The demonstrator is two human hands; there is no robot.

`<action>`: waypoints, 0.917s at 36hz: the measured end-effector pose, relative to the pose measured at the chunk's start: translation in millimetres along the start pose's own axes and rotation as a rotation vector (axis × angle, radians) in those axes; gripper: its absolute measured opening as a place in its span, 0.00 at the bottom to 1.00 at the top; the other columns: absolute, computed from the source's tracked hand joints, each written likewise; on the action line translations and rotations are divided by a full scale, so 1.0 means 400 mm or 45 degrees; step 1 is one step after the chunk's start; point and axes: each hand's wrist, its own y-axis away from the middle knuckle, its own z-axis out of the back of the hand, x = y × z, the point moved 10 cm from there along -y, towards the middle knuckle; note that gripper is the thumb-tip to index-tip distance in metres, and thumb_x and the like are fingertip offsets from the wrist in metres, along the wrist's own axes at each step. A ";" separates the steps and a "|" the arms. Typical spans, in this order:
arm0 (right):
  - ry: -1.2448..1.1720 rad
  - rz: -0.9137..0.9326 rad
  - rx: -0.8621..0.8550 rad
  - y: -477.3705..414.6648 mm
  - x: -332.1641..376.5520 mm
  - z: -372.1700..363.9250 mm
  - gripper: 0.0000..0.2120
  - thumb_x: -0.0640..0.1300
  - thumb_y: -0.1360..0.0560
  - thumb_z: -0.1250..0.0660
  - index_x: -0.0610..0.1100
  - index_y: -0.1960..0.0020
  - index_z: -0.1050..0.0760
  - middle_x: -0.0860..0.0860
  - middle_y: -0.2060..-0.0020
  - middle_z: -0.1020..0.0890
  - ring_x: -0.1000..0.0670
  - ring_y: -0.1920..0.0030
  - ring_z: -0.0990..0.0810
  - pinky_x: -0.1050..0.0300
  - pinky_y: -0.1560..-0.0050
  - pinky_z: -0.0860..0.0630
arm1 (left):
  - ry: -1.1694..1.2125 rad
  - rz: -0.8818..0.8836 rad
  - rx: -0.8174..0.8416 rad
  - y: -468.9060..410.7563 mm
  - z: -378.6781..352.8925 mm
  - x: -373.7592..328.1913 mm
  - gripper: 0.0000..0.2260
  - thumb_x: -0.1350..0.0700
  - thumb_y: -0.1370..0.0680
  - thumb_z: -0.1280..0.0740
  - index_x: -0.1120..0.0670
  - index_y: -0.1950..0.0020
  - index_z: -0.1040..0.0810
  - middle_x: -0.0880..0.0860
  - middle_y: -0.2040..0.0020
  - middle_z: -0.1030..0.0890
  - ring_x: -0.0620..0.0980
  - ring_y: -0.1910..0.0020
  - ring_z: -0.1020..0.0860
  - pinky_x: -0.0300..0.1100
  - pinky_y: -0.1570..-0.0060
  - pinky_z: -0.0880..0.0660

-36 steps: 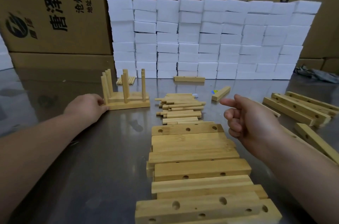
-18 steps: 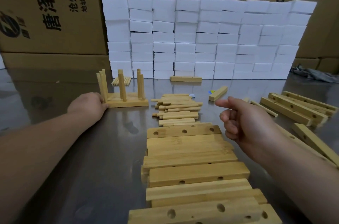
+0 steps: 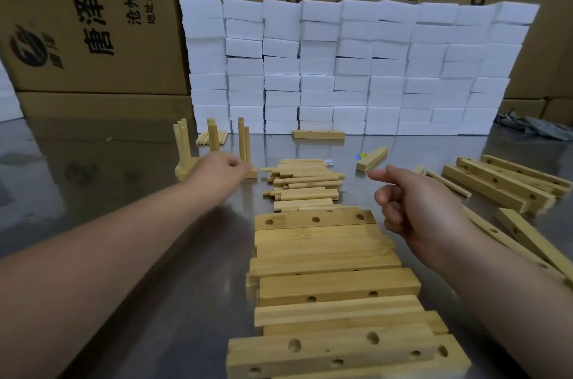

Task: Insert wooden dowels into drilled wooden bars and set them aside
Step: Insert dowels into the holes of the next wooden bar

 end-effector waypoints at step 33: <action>1.204 0.279 0.454 0.026 -0.009 -0.091 0.17 0.57 0.27 0.34 0.61 0.38 0.27 0.65 0.45 0.29 0.62 0.46 0.32 0.62 0.47 0.37 | 0.204 -0.028 0.371 0.077 -0.146 -0.028 0.11 0.53 0.23 0.38 0.45 0.62 0.19 0.42 0.53 0.21 0.46 0.48 0.25 0.44 0.46 0.30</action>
